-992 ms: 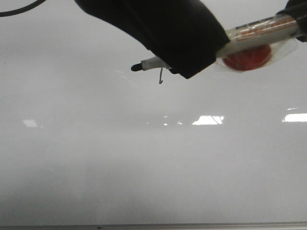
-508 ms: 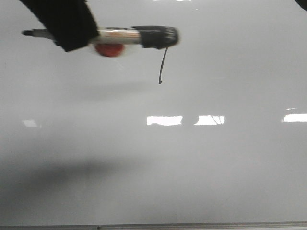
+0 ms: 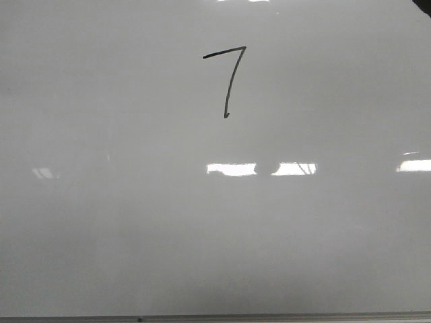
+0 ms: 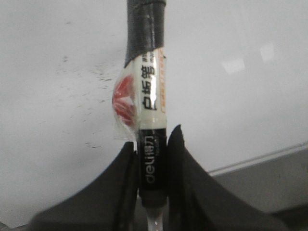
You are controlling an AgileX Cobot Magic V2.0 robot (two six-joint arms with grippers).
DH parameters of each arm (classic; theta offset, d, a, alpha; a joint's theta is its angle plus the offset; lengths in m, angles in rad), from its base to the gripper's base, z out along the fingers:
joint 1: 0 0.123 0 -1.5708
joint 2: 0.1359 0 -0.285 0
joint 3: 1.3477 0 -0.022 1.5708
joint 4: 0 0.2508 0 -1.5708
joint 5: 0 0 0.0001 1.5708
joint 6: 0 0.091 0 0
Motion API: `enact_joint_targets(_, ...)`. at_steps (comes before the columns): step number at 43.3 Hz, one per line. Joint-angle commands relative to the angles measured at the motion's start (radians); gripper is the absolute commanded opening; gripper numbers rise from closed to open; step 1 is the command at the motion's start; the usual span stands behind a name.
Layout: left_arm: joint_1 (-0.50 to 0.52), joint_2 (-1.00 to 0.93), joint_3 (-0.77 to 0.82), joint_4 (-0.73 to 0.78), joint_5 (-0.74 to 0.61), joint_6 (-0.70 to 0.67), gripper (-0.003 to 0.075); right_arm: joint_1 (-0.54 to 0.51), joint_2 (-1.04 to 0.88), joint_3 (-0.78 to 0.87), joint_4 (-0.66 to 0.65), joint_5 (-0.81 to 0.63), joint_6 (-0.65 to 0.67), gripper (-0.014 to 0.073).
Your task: Write number 7 on whiteboard
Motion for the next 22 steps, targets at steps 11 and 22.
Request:
enact_joint_targets(11,0.129,-0.085,0.342,-0.176,-0.738,-0.078,0.0048,-0.003,-0.011,-0.028,0.024,-0.074,0.003,0.0624)
enact_joint_targets(22,0.129,0.057,0.379,-0.177,-0.976,-0.078,0.0048,-0.003,-0.011,-0.028,0.024,-0.074,0.003,0.0624)
